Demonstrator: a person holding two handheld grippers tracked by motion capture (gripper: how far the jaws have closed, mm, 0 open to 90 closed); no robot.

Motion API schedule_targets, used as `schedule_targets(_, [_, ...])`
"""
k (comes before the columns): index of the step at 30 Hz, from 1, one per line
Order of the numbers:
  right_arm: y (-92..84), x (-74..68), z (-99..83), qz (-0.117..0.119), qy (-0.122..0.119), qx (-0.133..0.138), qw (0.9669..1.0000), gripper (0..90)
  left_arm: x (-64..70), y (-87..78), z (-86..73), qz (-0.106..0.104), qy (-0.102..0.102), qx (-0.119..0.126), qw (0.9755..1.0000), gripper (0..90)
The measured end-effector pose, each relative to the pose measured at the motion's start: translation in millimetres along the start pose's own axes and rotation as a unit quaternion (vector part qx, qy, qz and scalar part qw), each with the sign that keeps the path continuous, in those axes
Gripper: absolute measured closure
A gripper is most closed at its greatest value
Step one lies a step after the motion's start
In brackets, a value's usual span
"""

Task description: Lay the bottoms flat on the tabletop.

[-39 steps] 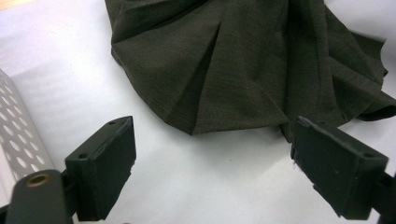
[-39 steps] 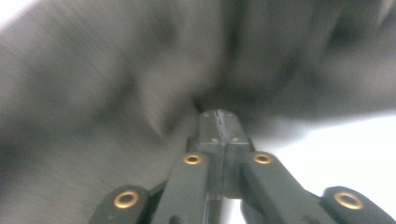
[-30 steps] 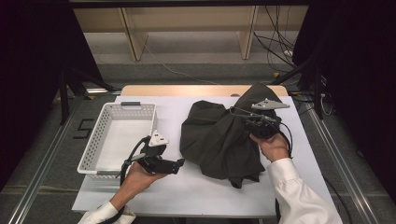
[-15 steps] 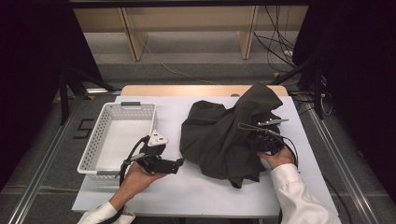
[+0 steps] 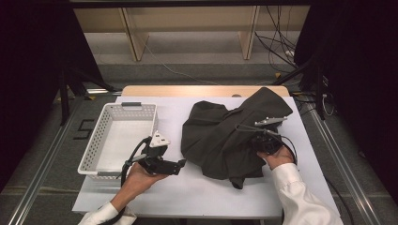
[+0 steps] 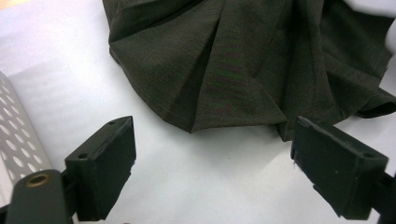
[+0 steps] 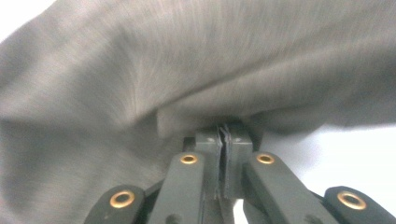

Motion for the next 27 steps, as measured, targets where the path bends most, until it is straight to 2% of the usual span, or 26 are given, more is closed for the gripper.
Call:
schedule_targets(2, [-20.2, -10.0, 14.3, -0.01, -0.016, 0.037, 0.9992, 88.2, -0.2, 0.0, 0.2, 0.0, -0.001, 0.003, 1.0, 13.6])
schedule_targets(5, [-39.7, -23.1, 36.0, -0.011, -0.027, 0.084, 0.9961, 88.2, -0.4, 0.1, 0.4, 0.001, -0.003, 0.003, 1.0, 13.6])
schedule_targets(7, [-45.9, -33.1, 50.1, -0.003, -0.036, 0.101, 0.9942, 88.2, -0.6, -0.1, 0.3, 0.001, -0.003, 0.004, 1.0, 13.6])
schedule_targets(9, [-44.4, -44.8, 59.7, 0.011, -0.042, 0.109, 0.9931, 88.2, -0.9, -0.4, 0.3, 0.001, -0.003, 0.004, 1.0, 13.6])
schedule_targets(11, [-34.2, -58.5, 64.8, 0.024, -0.054, 0.103, 0.9929, 88.2, -1.9, -0.8, 0.5, 0.002, -0.005, 0.004, 1.0, 13.6])
schedule_targets(15, [-1.1, -86.9, 60.9, 0.053, -0.078, 0.06, 0.9938, 88.1, -5.2, -3.7, 0.3, 0.005, -0.008, 0.007, 0.9999, 13.6])
schedule_targets(17, [12.4, -96.0, 54.1, 0.056, -0.088, 0.038, 0.9939, 88.1, -7.2, -5.6, 0.6, 0.006, -0.01, 0.01, 0.9999, 13.5])
schedule_targets(20, [24.4, -102.1, 42.1, 0.053, -0.097, 0.02, 0.9936, 87.7, -9.9, -8.7, 1.0, 0.009, -0.012, 0.013, 0.9998, 13.6])
schedule_targets(21, [25.5, -103.0, 37.6, 0.048, -0.103, 0.015, 0.9933, 87.4, -10.3, -9.1, 1.1, 0.009, -0.012, 0.015, 0.9998, 13.6])
schedule_targets(23, [21.7, -101.1, 30.4, 0.048, -0.099, 0.013, 0.9939, 84.6, -10.5, -9.6, 1.2, 0.01, -0.013, 0.016, 0.9997, 13.6])
schedule_targets(26, [5.5, -92.1, 24.5, 0.06, -0.09, 0.021, 0.9939, 66.4, -10.1, -9.9, 1.6, 0.01, -0.012, 0.016, 0.9997, 13.6])
schedule_targets(27, [-1.3, -88.9, 22.2, 0.061, -0.088, 0.028, 0.9938, 63.0, -9.7, -9.9, 1.8, 0.01, -0.011, 0.016, 0.9998, 13.6])
Point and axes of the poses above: each handheld gripper's, and its own axes: y roughly forward along the jaws, z roughly out of its top, x roughly to its right, the point moved 1 cm from there along y, roughly forward along the jaws, and after that the axes turned 4 degrees about -x, right-handed, at the moved point
